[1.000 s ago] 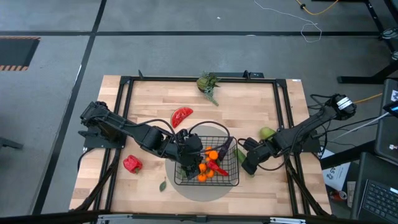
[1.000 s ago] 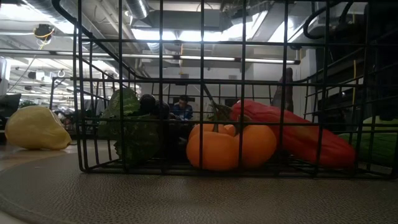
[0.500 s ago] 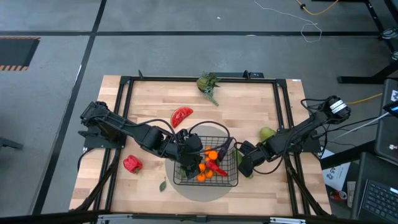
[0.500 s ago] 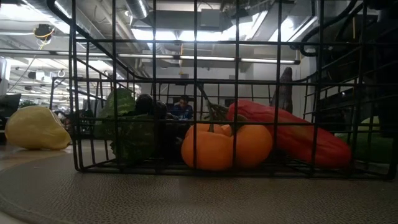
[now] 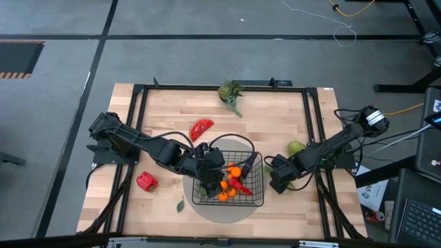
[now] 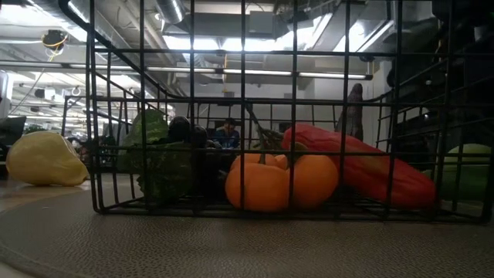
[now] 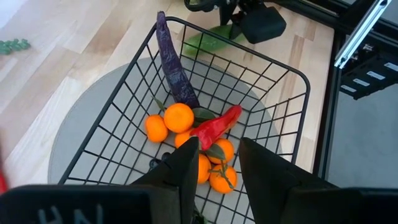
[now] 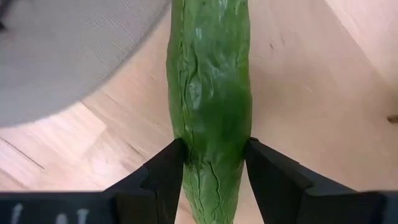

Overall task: Build produce basket
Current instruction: Put the green cucumber into the black wire basket, then put the red watermelon into the black wire basket

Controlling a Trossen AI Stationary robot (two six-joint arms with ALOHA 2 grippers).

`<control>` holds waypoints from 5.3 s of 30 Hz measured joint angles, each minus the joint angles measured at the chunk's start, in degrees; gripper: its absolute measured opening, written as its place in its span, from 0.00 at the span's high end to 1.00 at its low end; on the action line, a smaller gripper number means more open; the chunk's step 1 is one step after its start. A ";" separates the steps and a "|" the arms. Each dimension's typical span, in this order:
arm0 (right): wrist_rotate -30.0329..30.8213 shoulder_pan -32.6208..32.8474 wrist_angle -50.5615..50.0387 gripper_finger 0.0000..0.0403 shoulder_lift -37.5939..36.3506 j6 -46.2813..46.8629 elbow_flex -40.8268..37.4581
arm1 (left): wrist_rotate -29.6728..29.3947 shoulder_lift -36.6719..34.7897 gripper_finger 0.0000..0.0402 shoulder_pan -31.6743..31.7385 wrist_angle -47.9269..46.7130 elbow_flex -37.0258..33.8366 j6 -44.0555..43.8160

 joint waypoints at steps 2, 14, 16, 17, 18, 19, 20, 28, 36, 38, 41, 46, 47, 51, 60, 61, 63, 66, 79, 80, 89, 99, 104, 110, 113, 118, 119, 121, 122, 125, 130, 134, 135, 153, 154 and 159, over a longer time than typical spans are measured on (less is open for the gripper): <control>-0.53 0.00 -0.51 0.58 0.04 -0.11 -0.02 | 0.00 0.00 0.73 0.00 0.00 0.00 0.00; 1.52 0.07 0.46 0.58 0.05 0.24 -1.12 | 0.00 0.00 0.73 0.00 -0.02 0.00 0.04; 1.61 0.07 0.83 0.58 0.01 0.22 -1.64 | 0.00 0.00 0.73 0.00 -0.01 0.00 0.10; 1.64 0.07 1.37 0.58 0.00 0.17 -1.99 | 0.00 0.00 0.73 0.00 -0.04 0.00 0.11; 1.69 0.04 2.02 0.58 0.00 -0.04 -2.37 | 0.00 0.00 0.73 0.00 -0.04 0.00 0.11; 1.69 0.04 2.76 0.58 0.00 -0.22 -2.67 | 0.00 0.00 0.73 0.00 -0.03 0.00 0.11; 1.61 0.04 3.66 0.58 -0.02 -0.28 -3.05 | 0.00 0.00 0.73 0.00 -0.07 0.00 0.13; 1.07 0.02 2.90 0.79 0.22 0.12 -1.68 | 0.00 0.00 0.73 0.00 -0.07 0.00 0.17; 2.77 -0.02 -2.52 0.83 0.42 -0.81 3.71 | -0.59 0.00 0.73 -0.01 -0.07 0.00 0.20; 4.48 0.00 -8.05 0.83 0.40 -0.81 6.20 | -0.91 0.00 0.73 0.00 -0.07 0.00 0.19; 9.16 0.00 -18.06 0.83 0.33 0.01 11.78 | -0.94 0.00 0.73 0.00 -0.07 0.00 0.17; 21.00 0.00 -35.10 0.83 0.28 3.53 21.63 | -0.94 0.00 0.73 -0.02 -0.05 0.00 0.17; 23.40 0.00 -37.15 0.83 0.28 4.09 23.52 | -0.94 0.00 0.73 -0.02 -0.06 0.00 0.17; 33.18 0.00 -37.47 0.83 0.26 2.27 30.87 | -0.98 0.00 0.73 0.00 -0.07 0.00 0.17; 32.78 -0.19 -13.60 0.83 0.19 -20.97 37.13 | -1.03 0.00 0.73 -0.02 -0.04 0.00 0.22; 31.77 -0.20 -10.93 0.83 0.21 -23.37 37.13 | -1.03 0.00 0.73 -0.02 -0.05 0.00 0.22; 31.47 -0.20 -6.33 0.79 0.48 -26.81 37.13 | -1.03 0.00 0.73 -0.02 -0.04 0.00 0.22; 32.69 -0.25 -3.59 0.64 0.67 -28.58 37.13 | -1.03 0.00 0.73 -0.02 -0.04 0.00 0.22; 30.63 -1.60 -3.16 0.21 0.63 -26.89 37.13 | -1.05 0.00 0.73 -0.02 -0.04 0.00 0.22; 30.91 -1.60 -3.17 0.21 0.63 -26.84 37.13 | -1.05 0.00 0.73 -0.02 -0.04 0.00 0.22; 31.94 -1.62 -3.21 0.23 0.63 -25.28 37.13 | -0.99 0.00 0.73 -0.02 -1.12 0.00 0.22; 31.87 -1.62 -4.98 0.23 0.59 -23.78 37.13 | -5.01 -6.64 0.73 1.62 -27.90 0.07 -19.10; 31.87 -1.62 -4.95 0.23 0.59 -23.76 37.13 | -4.87 -9.16 0.73 4.49 -30.08 0.07 -20.46; 31.85 -1.62 -4.87 0.23 0.59 -23.78 37.13 | -2.42 -9.06 0.73 11.33 -31.97 0.00 -14.86; 31.81 -1.62 -4.91 0.23 0.57 -23.79 37.13 | 0.52 -8.99 0.73 15.82 -32.21 -0.02 -10.37; 32.59 -1.60 -5.35 0.23 0.50 -22.31 37.13 | 3.13 -9.01 0.73 23.57 -32.22 -0.02 -3.49; 32.96 -1.60 -5.60 0.23 0.34 -21.93 37.13 | 3.74 -9.01 0.73 25.07 -32.22 -0.02 -2.26; 34.02 -1.86 -5.91 0.23 -0.23 -21.03 37.13 | 4.86 -9.01 0.73 28.07 -32.16 -0.02 -0.05; 34.22 -2.11 -6.11 0.23 -0.68 -20.97 37.13 | 5.58 -8.96 0.73 29.46 -31.94 -0.02 0.94; 34.30 -3.37 -7.44 0.23 -2.35 -20.92 37.13 | 8.44 -8.21 0.73 33.23 -28.72 -1.74 4.44; 34.34 -5.87 -11.53 0.23 -5.70 -20.92 37.13 | 15.15 -8.35 0.73 38.73 -22.37 -8.63 9.41; 34.39 -7.70 -16.35 0.23 -7.86 -20.94 37.13 | 16.67 -8.22 0.73 41.84 -15.79 -15.50 11.80; 34.43 -8.15 -17.87 0.23 -8.31 -20.94 37.13 | 16.94 -8.26 0.73 42.51 -13.88 -17.20 12.20; 37.29 -15.91 -25.58 0.23 -11.26 -25.36 37.13 | 19.68 -8.04 0.52 45.59 -2.03 -29.98 11.52; 37.04 -16.45 -25.71 0.23 -11.26 -25.48 37.13 | 19.98 -7.97 0.50 45.60 -1.45 -30.03 11.18; 34.45 -19.37 -30.07 0.23 -11.26 -23.96 37.13 | 21.86 -5.81 0.43 46.26 -1.37 -30.09 9.20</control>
